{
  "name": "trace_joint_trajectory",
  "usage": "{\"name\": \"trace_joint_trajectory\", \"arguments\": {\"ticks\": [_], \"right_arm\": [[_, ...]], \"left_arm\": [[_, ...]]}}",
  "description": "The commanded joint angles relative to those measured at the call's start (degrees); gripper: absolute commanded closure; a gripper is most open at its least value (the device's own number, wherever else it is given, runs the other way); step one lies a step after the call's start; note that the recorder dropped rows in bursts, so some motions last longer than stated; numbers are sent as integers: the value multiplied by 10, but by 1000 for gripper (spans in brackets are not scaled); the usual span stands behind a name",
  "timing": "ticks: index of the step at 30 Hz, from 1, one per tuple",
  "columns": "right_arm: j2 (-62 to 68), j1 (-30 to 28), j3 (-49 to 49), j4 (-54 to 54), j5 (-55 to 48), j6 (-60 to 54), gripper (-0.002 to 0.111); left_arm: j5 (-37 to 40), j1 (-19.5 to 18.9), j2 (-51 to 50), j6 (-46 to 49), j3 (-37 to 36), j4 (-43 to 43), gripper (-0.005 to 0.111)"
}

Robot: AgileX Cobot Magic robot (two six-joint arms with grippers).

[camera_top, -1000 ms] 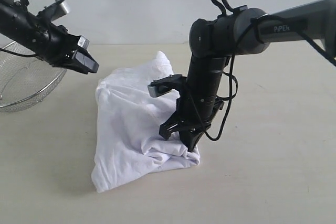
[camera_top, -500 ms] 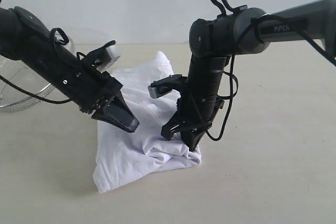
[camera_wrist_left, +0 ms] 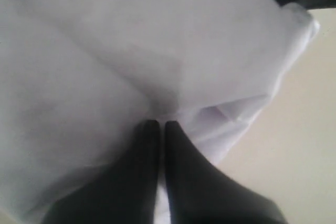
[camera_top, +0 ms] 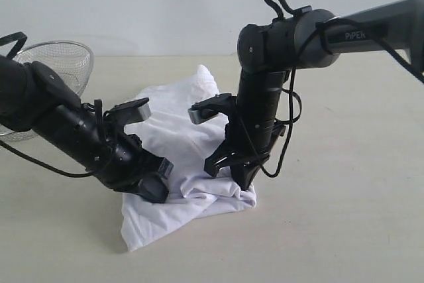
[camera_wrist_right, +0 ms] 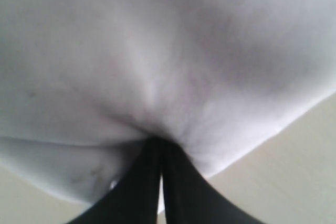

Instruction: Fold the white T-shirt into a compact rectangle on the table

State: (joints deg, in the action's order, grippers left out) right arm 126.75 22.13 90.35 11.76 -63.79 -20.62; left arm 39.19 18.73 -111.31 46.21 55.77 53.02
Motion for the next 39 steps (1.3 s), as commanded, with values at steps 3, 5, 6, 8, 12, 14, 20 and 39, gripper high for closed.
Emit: {"name": "trace_joint_trajectory", "arguments": {"ticks": [3, 5, 6, 8, 12, 14, 20, 39], "right_arm": [[12, -10, -6, -118, 17, 36, 108], [12, -12, -6, -130, 18, 39, 108], [12, -16, -6, -136, 19, 42, 108], [12, -27, -6, -141, 19, 47, 108], [12, -59, -6, -138, 23, 43, 108], [12, -67, -6, -112, 20, 22, 108], [11, -66, -6, -91, 19, 11, 108], [-59, -21, -6, 35, 64, -54, 108]], "left_arm": [[-24, -17, -9, -119, -5, -168, 102], [-24, -32, -9, -122, -5, -180, 102], [-24, -38, -9, -115, -5, -180, 102], [-24, -46, -9, -90, -2, -180, 102], [-13, -48, -9, -52, 13, -154, 102], [29, -48, -4, 4, 22, -95, 102], [104, -48, 70, 63, 28, -6, 102], [-33, 40, 117, 5, -105, -14, 102]]}}
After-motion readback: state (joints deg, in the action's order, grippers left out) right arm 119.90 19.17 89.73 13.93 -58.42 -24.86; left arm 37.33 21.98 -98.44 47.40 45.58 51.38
